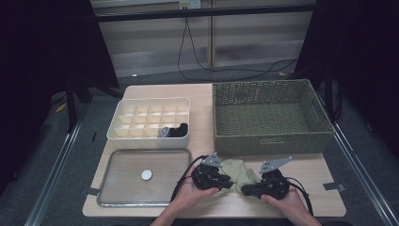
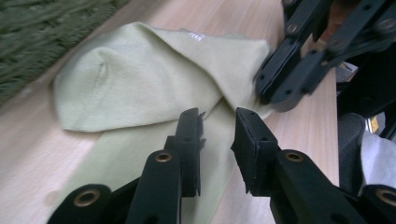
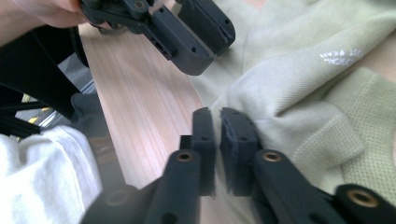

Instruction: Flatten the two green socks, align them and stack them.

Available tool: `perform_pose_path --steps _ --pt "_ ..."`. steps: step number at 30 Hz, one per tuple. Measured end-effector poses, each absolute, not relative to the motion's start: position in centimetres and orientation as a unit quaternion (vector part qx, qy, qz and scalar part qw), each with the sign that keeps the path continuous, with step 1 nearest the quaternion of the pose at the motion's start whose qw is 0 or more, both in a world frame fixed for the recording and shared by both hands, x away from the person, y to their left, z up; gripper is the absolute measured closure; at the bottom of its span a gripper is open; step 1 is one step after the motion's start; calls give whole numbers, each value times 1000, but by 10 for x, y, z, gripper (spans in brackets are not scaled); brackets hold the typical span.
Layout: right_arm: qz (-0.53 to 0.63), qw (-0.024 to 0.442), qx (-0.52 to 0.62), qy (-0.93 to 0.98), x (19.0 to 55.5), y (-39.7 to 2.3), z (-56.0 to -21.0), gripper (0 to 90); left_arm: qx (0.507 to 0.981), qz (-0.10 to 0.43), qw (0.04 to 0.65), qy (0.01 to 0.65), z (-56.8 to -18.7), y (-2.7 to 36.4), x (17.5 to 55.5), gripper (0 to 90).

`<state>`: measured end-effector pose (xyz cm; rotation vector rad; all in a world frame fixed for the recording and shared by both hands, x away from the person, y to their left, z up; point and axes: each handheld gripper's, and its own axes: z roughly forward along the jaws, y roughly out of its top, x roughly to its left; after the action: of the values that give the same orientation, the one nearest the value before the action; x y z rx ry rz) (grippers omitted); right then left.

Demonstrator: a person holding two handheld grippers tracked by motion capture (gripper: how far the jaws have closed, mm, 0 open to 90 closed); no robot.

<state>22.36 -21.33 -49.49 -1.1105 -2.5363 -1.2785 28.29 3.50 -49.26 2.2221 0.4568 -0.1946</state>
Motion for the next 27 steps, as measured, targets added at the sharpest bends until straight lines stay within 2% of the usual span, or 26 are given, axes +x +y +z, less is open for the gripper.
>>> perform_pose_path --steps 5,15,19,27 --pt "-450 33 -374 -810 225 -222 -484 730 885 -75 419 188 -492 40 287 736" --pt "-467 8 -400 -789 243 -232 -475 664 888 -75 411 190 -495 43 289 786" --pt "-468 13 -402 -787 252 -229 -472 673 892 -67 405 191 -495 44 289 791" --pt "-462 13 -403 -790 240 -232 -473 704 900 -65 391 181 -499 40 286 798"
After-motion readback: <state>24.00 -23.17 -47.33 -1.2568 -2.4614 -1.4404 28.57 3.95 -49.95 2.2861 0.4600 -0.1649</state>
